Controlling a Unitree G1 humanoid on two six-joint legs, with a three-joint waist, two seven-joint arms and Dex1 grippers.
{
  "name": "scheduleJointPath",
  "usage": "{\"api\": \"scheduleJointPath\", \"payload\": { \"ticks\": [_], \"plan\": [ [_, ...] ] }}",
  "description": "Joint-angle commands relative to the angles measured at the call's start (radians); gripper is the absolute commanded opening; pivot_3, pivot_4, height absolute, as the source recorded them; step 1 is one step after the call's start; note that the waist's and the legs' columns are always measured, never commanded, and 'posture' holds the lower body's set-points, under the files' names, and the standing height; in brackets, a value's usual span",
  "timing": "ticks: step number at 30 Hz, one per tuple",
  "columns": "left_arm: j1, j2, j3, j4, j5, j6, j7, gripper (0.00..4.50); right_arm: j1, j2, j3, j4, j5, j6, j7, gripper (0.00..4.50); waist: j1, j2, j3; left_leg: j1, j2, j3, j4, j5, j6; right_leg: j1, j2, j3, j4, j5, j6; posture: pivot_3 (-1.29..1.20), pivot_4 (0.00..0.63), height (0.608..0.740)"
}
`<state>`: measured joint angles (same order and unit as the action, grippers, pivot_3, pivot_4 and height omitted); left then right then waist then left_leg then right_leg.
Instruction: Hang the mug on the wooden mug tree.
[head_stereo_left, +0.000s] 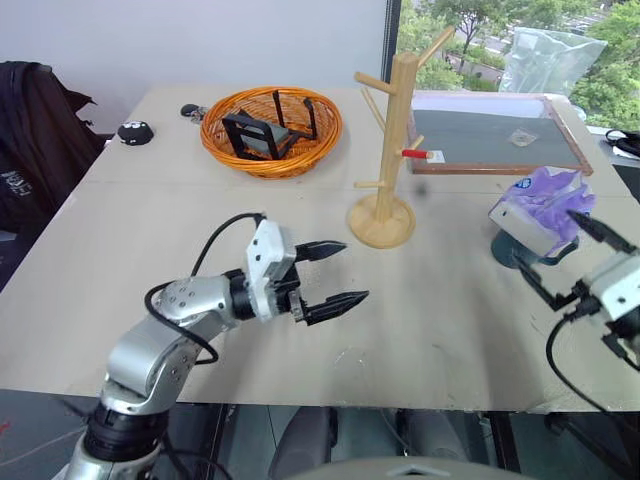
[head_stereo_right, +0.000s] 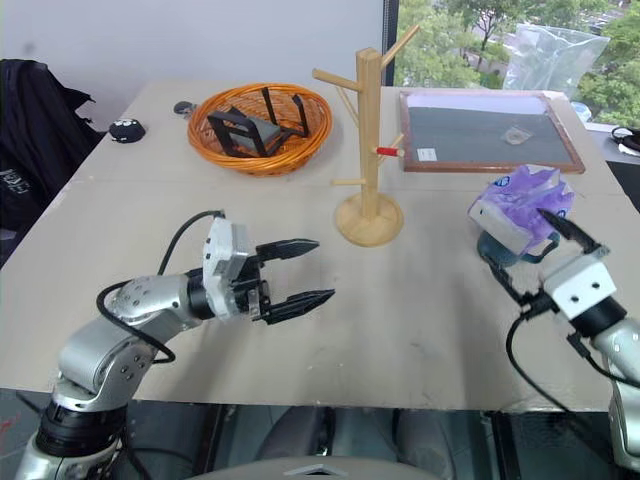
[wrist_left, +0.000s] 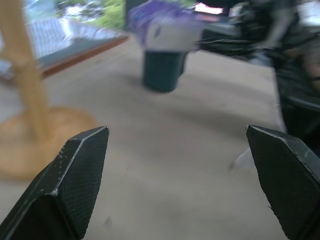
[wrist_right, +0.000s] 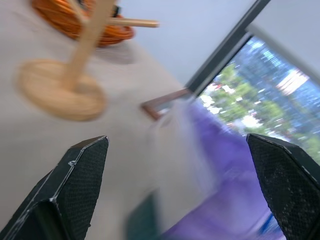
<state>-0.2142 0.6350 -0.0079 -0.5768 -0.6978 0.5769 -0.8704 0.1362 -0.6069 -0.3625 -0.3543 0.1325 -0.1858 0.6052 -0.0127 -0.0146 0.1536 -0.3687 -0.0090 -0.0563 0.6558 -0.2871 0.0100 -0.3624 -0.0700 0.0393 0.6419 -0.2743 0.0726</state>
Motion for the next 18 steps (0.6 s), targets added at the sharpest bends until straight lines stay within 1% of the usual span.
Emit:
{"api": "scheduleJointPath", "payload": {
  "ticks": [1, 7, 12, 15, 18],
  "plan": [
    [-0.028, 0.020, 0.015, -0.044, -0.033, 0.019, 0.001, 4.50, -0.025, -0.024, 0.010, 0.048, -0.031, -0.042, 0.000, 4.47, 0.003, 0.000, 0.000, 0.000, 0.000, -0.001, -0.001, 0.000, 0.000, 0.000, 0.000, -0.001, -0.001, 0.000, 0.000, 0.00, 0.150, 0.737],
    [-0.038, 0.016, 0.018, -0.055, -0.023, 0.020, 0.031, 4.50, -0.095, -0.077, 0.051, 0.172, -0.123, -0.047, -0.020, 4.47, 0.000, 0.000, 0.001, -0.001, 0.000, 0.002, -0.001, 0.000, 0.000, -0.001, 0.000, 0.001, -0.003, 0.000, 0.000, 0.00, 0.150, 0.737],
    [-0.032, 0.010, 0.024, -0.073, -0.040, 0.028, 0.060, 4.50, -0.132, -0.118, 0.082, 0.220, -0.188, -0.083, -0.027, 4.47, 0.000, 0.001, 0.002, -0.001, 0.000, 0.001, -0.001, 0.000, 0.000, -0.001, 0.000, 0.001, -0.002, 0.000, 0.000, 0.00, 0.150, 0.737],
    [-0.024, 0.011, 0.030, -0.080, -0.042, 0.027, 0.069, 4.50, -0.151, -0.116, 0.084, 0.227, -0.188, -0.085, -0.040, 3.70, 0.000, 0.000, 0.002, -0.001, 0.000, 0.001, -0.001, 0.000, -0.001, -0.001, 0.000, 0.001, -0.002, 0.000, 0.000, 0.00, 0.150, 0.737],
    [-0.018, 0.010, 0.034, -0.082, -0.052, 0.027, 0.082, 4.50, -0.158, -0.113, 0.084, 0.227, -0.178, -0.096, -0.038, 2.32, 0.001, 0.000, 0.002, -0.001, 0.000, 0.001, -0.001, 0.001, -0.002, -0.001, 0.000, 0.001, -0.002, 0.000, 0.000, 0.00, 0.150, 0.737]
  ]
}}
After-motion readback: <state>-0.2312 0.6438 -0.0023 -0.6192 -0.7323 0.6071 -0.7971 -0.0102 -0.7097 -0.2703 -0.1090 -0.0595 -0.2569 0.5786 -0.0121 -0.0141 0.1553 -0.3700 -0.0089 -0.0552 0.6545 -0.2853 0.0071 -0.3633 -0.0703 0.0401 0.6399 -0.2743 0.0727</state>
